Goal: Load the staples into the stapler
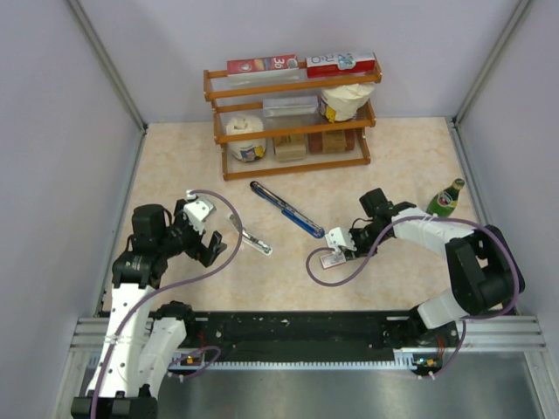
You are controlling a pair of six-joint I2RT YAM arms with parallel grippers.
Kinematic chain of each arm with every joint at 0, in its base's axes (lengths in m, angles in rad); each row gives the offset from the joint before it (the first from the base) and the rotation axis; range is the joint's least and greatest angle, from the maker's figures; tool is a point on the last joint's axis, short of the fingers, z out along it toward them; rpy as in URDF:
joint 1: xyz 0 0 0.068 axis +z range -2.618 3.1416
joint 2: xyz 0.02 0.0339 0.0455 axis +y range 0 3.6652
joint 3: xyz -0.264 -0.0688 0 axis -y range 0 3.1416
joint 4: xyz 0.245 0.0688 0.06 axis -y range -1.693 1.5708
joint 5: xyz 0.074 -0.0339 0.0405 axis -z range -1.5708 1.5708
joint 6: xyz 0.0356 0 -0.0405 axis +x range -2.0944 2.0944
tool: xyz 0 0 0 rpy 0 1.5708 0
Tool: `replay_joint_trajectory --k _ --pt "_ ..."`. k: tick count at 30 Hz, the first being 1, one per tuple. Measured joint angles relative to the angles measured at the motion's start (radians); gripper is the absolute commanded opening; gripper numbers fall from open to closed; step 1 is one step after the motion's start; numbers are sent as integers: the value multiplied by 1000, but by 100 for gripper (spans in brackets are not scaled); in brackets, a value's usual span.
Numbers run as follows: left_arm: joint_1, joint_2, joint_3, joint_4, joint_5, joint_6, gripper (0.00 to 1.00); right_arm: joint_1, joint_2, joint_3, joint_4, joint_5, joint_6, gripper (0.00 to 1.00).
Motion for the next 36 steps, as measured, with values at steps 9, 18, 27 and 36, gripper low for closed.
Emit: replay_joint_trajectory --k 9,18,27,36 --pt "6 0 0 0 0 0 99 0 -1 0 1 0 15 15" --pt "6 0 0 0 0 0 99 0 -13 0 -4 -1 35 15" --pt "6 0 0 0 3 0 99 0 -50 0 -16 -14 48 16" --pt "6 0 0 0 3 0 99 0 -51 0 -15 -15 49 19"
